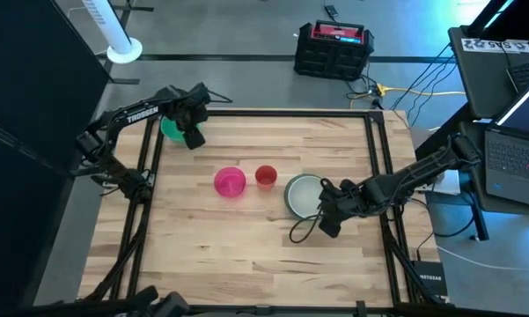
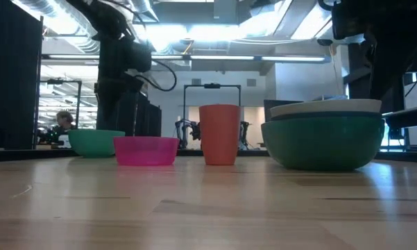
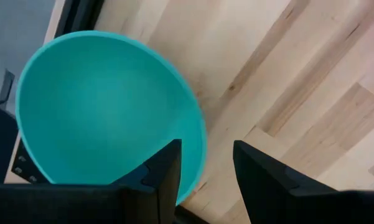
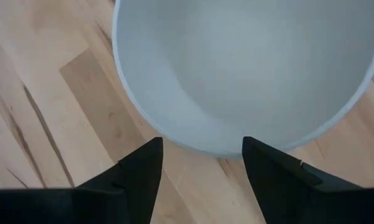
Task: Nest bowls inside each other
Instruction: Stack the light green bowl on top of the white bowl
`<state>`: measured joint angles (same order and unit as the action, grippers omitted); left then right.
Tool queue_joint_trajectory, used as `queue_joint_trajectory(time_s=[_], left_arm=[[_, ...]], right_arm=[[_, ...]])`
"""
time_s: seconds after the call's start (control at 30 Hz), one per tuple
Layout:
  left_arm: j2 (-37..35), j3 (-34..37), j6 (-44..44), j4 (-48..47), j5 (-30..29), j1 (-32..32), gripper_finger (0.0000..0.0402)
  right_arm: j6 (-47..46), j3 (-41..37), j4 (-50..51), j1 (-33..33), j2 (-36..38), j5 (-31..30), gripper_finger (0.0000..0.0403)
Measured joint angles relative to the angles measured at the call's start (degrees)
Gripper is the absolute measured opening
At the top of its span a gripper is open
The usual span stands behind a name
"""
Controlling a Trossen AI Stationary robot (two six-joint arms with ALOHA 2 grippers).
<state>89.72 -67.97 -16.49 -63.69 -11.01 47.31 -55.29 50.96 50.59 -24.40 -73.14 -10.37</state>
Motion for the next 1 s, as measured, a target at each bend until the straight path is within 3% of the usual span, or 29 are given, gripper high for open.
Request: queue_joint_trajectory(time_s=[0.57, 1.0], left_arm=[[7.5, 0.0, -0.4, 3.5, 0.3, 1.0, 0.0129], [14.2, 0.0, -2.2, 5.5, 0.3, 2.8, 0.001]], right_arm=[[-2.5, 0.0, 0.3, 0.0, 0.0, 0.7, 0.0209], [-4.9, 0.0, 2.2, 0.0, 0.0, -0.6, 0.0209]])
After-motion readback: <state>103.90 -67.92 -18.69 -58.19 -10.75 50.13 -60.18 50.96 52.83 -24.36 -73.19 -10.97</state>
